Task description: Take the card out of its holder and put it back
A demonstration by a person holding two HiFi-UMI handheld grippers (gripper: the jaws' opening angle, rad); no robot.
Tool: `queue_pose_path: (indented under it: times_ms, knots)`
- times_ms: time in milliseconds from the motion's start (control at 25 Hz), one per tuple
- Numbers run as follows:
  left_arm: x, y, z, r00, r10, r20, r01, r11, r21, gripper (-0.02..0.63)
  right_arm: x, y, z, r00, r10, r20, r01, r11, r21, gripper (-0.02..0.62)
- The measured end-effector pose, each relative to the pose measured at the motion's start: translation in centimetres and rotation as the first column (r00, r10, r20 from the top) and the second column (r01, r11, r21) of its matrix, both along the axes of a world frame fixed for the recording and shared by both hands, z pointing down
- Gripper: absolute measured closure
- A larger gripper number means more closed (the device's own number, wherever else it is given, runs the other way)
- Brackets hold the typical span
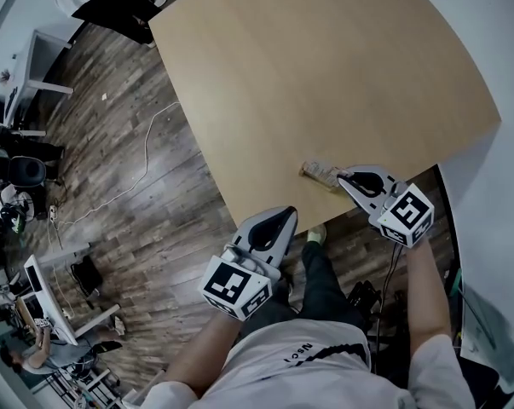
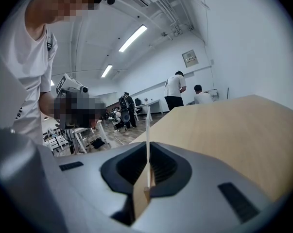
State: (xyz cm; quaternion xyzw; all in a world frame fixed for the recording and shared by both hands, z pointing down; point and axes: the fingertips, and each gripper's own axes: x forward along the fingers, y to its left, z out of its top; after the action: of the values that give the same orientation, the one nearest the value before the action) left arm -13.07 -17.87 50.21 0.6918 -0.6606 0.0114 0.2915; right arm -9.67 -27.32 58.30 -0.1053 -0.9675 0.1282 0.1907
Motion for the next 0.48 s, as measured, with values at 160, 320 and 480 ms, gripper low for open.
queue_pose_path:
  times_ms: [160, 320, 480]
  knots:
    - [0.16, -0.14, 0.18, 1.0, 0.0, -0.002, 0.0, 1.0, -0.006, 0.594, -0.02, -0.04, 0.91, 1.0, 0.003, -0.013, -0.003, 1.0, -0.01, 0.571]
    - [0.11, -0.2, 0.39, 1.0, -0.001, -0.004, 0.001, 1.0, -0.009, 0.594, 0.02, 0.03, 1.24, 1.0, 0.004, -0.015, -0.004, 1.0, -0.022, 0.571]
    - [0.06, -0.27, 0.57, 1.0, -0.003, -0.006, 0.003, 1.0, -0.012, 0.594, -0.13, 0.06, 1.21, 1.0, 0.004, -0.01, -0.005, 1.0, -0.023, 0.571]
